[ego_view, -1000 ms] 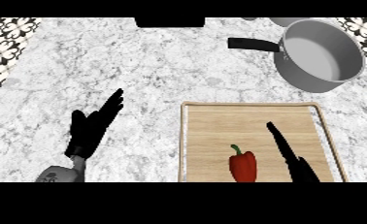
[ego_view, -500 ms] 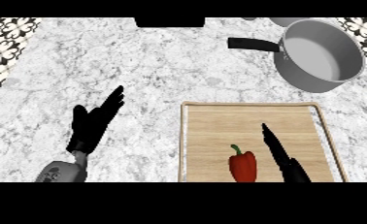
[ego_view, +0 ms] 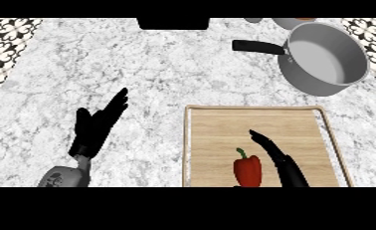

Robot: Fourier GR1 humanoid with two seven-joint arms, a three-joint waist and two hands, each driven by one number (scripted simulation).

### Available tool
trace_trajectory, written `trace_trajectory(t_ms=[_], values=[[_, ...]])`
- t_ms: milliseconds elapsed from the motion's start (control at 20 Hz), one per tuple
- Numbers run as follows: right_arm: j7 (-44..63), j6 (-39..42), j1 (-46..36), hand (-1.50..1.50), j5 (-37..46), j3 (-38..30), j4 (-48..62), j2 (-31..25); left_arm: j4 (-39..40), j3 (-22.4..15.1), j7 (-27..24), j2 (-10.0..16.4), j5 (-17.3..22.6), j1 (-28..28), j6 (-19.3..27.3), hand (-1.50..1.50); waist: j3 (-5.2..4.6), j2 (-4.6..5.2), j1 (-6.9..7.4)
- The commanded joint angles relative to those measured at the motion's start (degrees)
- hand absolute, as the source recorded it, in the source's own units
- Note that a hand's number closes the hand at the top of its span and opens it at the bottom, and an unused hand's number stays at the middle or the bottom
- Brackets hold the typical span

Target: Pick the bell pepper from the tray and place it in the pot

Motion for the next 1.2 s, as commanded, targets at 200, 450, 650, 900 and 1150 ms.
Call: trace_trajectory(t_ms=[200,450,650,900,1150], values=[[-12.8,-0.6,-1.0,1.5,1.6,1.1,13.8,3.4,2.3,1.5,-1.7,0.1,0.1,-0.2,-1.7,0.0,0.79,0.85,0.34],[-16.5,2.7,-0.2,1.5,-3.6,-1.3,11.7,3.0,2.4,1.4,-3.4,0.2,-0.3,0.8,-2.6,0.0,0.78,0.77,0.3],[-20.3,-9.0,1.4,1.5,-2.9,-8.5,13.9,6.7,0.7,-0.2,-0.1,-2.5,-1.6,-0.3,0.3,0.0,0.83,0.76,-0.42],[-23.0,-23.1,5.2,1.5,-13.7,-25.2,8.0,9.8,1.1,3.4,-2.0,0.8,-0.1,2.4,-0.5,0.0,0.86,0.58,-3.29],[-27.6,-35.5,6.0,1.5,-10.6,-23.9,8.7,9.9,1.7,1.4,-2.2,-1.1,-1.2,1.0,-0.6,0.0,0.75,0.75,-0.72]])
